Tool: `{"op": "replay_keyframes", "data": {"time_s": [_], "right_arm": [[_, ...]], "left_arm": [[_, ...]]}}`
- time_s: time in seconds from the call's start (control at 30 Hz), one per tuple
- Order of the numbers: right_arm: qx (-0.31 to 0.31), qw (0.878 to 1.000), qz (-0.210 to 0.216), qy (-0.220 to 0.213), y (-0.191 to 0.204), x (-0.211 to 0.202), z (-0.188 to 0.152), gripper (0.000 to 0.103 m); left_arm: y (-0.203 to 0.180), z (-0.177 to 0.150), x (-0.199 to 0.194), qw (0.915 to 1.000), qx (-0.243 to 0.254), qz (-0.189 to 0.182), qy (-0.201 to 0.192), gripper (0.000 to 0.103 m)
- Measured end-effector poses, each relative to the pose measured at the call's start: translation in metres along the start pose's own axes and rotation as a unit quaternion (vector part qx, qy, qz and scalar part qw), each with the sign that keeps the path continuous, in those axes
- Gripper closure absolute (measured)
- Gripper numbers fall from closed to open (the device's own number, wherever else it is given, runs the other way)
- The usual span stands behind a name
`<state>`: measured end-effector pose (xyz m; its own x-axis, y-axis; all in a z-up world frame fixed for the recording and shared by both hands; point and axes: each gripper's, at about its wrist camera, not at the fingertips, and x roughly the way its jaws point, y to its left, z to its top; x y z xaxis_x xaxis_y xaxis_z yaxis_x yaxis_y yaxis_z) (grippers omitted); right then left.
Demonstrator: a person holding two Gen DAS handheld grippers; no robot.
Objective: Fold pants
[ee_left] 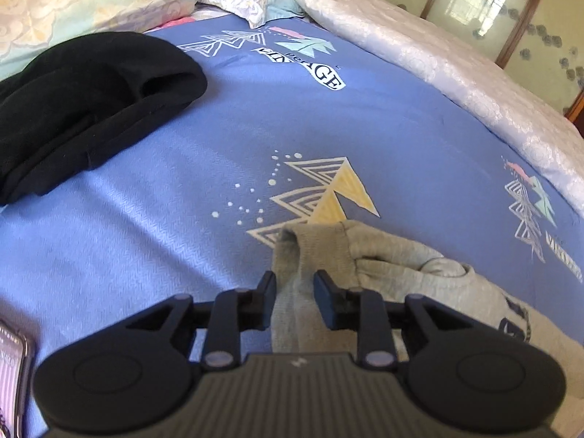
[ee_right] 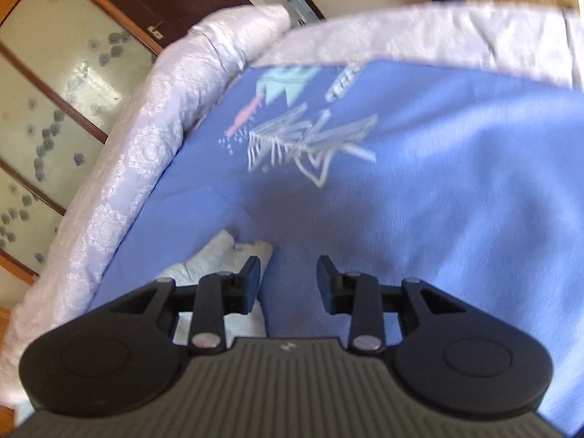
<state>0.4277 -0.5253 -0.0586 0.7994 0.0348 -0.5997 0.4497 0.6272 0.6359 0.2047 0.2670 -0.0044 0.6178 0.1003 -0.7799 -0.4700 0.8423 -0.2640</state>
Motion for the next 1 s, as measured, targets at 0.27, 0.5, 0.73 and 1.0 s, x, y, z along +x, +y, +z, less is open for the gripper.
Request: {"op": "replay_keyframes", "data": {"time_s": [0.27, 0.5, 0.73, 1.0], "right_arm": [[-0.064, 0.997, -0.030, 0.019, 0.038, 0.026, -0.021, 0.094], [-0.138, 0.970, -0.155, -0.126, 0.049, -0.036, 0.011, 0.089], [-0.040, 0.986, -0.144, -0.076, -0.004, -0.084, 0.017, 0.072], [-0.053, 0.998, 0.020, 0.009, -0.036, -0.217, -0.050, 0.068]], "left_arm": [[-0.012, 0.003, 0.003, 0.9999, 0.011, 0.003, 0.005, 0.082], [-0.024, 0.004, 0.010, 0.9996, 0.028, 0.002, 0.009, 0.082], [-0.025, -0.005, -0.018, 0.9989, 0.042, 0.000, 0.022, 0.067], [0.000, -0.036, -0.116, 0.9964, 0.070, -0.048, -0.007, 0.058]]}}
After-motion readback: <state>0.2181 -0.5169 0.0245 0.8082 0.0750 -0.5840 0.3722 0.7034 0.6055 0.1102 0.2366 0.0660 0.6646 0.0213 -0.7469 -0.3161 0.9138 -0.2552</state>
